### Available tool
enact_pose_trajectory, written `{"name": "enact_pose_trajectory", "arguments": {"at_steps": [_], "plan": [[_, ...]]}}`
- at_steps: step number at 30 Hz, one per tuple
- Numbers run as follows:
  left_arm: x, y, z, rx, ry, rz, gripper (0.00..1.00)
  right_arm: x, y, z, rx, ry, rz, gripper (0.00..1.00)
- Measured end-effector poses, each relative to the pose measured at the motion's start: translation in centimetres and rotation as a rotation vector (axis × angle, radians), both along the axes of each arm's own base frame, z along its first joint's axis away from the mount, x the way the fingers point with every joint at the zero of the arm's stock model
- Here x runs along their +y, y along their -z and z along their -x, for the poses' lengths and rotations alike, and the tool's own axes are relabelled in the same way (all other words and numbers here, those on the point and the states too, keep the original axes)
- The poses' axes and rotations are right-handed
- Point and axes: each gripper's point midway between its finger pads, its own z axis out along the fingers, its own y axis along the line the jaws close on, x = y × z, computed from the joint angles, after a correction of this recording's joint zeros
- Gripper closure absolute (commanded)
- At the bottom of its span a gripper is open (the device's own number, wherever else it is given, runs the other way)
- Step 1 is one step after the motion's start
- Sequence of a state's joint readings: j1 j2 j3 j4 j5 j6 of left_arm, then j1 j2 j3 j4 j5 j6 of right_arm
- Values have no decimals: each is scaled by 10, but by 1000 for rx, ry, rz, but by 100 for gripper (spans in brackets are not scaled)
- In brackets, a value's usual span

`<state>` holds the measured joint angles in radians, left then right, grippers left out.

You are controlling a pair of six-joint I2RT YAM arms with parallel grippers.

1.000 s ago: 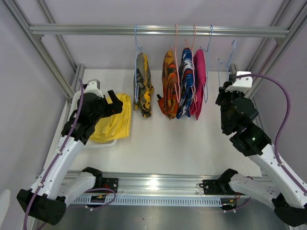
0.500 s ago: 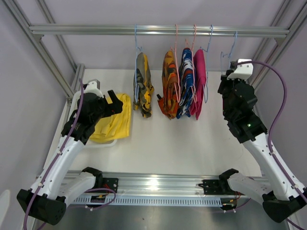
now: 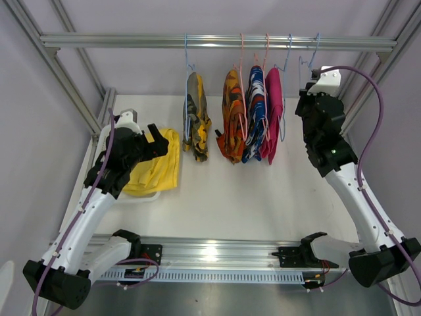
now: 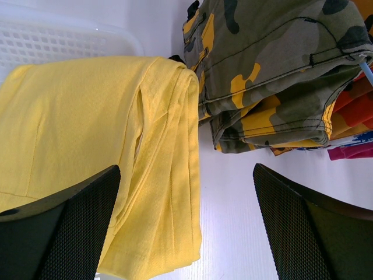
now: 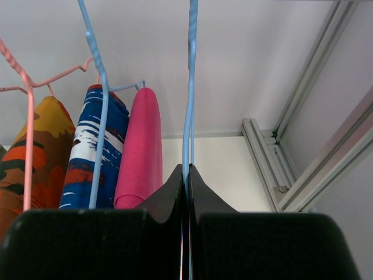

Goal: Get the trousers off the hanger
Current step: Place the hanger at the clothesline.

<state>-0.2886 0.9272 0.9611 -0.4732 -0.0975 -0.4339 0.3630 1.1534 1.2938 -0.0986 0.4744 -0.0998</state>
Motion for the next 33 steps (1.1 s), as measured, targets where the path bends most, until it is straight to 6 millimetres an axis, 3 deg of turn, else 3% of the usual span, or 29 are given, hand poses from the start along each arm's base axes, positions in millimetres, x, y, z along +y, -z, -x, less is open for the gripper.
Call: {"name": "enact_pose_trajectory", "arguments": {"at_steps": [7, 16, 33], "plan": [[0, 0, 0, -1, 0, 1, 1, -4, 12, -12, 36, -9, -9, 100], [0, -3, 2, -10, 5, 6, 0, -11, 23, -11, 32, -2, -41, 100], [0, -7, 3, -21, 6, 10, 1, -19, 18, -6, -9, 17, -87, 100]]}}
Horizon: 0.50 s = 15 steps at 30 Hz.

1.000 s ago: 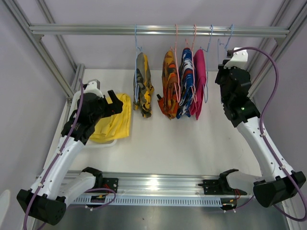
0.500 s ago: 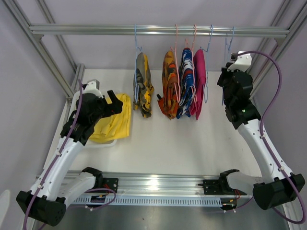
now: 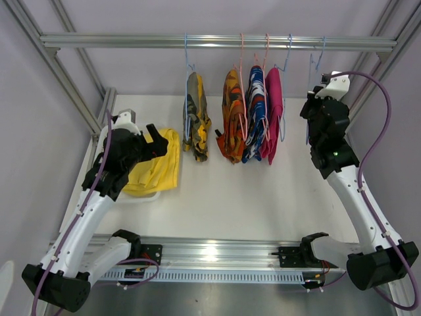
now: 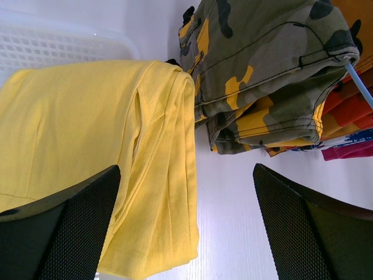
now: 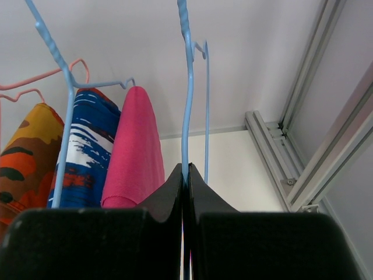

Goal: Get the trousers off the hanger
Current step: Place the hanger at the clothesline.

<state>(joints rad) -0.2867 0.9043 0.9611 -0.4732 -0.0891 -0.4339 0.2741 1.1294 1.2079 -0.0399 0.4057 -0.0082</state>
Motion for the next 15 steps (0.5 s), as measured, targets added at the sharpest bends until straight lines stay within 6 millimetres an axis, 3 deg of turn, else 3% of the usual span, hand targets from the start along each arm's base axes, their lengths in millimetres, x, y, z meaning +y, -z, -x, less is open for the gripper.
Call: {"name": "enact_pose_trajectory", "arguments": {"at_steps": [15], "plan": [[4, -1, -1, -2, -11, 2, 0, -5, -10, -7, 22, 15, -3, 100]]}}
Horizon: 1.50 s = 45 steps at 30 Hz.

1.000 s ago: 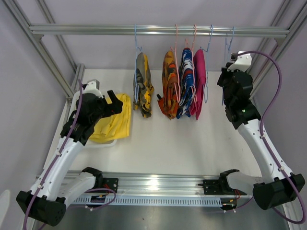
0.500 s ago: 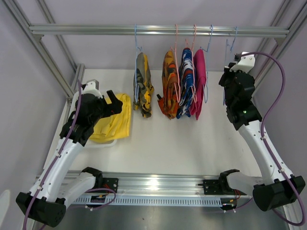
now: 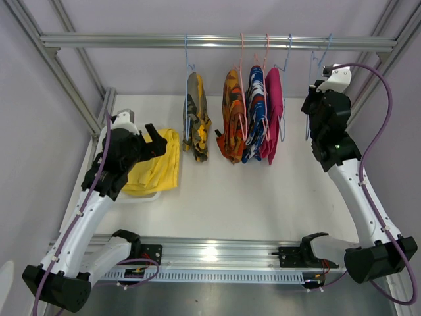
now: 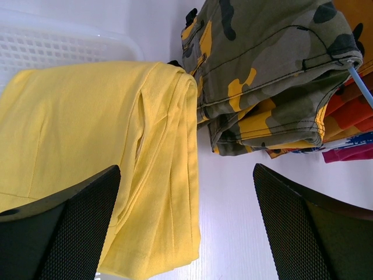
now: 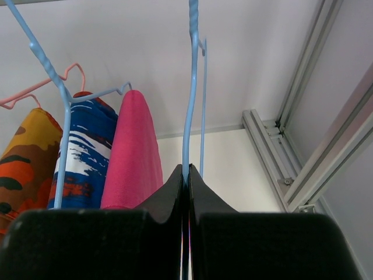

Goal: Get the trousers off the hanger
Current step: Place the hanger at the clothesline.

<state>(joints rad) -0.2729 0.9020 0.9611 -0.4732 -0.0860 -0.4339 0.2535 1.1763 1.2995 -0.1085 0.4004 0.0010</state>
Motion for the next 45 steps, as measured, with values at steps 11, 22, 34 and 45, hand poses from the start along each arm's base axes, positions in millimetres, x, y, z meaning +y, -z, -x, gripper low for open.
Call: {"name": "enact_pose_trajectory", "arguments": {"at_steps": [11, 22, 34, 45], "plan": [[0, 0, 0, 0, 3, 5, 0, 3, 28, -26, 93, -9, 16, 100], [1, -1, 0, 0, 4, 9, 1, -1, 42, -37, 85, -9, -13, 100], [-2, -1, 1, 1, 20, 16, 1, -3, 38, -28, 24, -13, -46, 100], [-2, -2, 2, -3, 20, 17, 1, -3, 31, -21, 5, -21, -60, 100]]}}
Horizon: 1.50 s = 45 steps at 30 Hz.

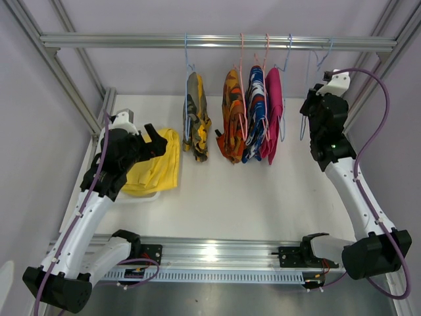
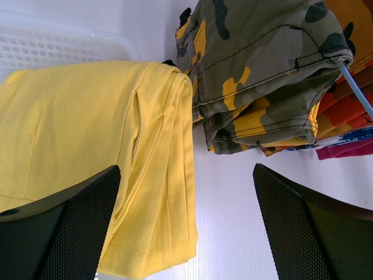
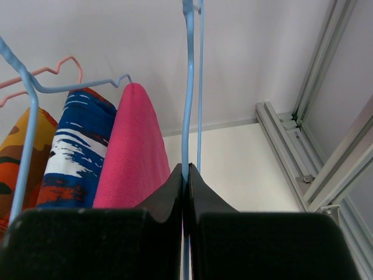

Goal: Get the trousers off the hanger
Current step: Place the hanger at the clothesline.

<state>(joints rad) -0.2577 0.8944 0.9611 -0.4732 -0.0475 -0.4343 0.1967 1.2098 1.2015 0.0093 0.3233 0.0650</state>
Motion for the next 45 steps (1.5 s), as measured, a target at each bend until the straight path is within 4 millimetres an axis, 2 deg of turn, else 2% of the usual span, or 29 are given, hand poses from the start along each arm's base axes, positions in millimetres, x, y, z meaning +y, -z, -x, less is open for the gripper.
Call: {"name": "enact_pose_trajectory", "arguments": {"at_steps": [6, 14, 16, 20, 34, 45], "plan": [[0, 0, 0, 0, 0, 0, 0, 0, -15, 8, -2, -7, -14, 100], [0, 0, 0, 0, 0, 0, 1, 1, -58, 16, -64, -23, -30, 100], [0, 0, 0, 0, -1, 0, 1, 2, -71, 16, -83, -29, -35, 100], [0, 0, 0, 0, -1, 0, 1, 6, -81, 8, -88, -42, -37, 100], [1, -2, 1, -8, -2, 2, 0, 17, -23, -26, 77, -68, -24, 100], [1, -3, 1, -11, -2, 4, 0, 14, -12, -29, 75, -81, -30, 100]]}}
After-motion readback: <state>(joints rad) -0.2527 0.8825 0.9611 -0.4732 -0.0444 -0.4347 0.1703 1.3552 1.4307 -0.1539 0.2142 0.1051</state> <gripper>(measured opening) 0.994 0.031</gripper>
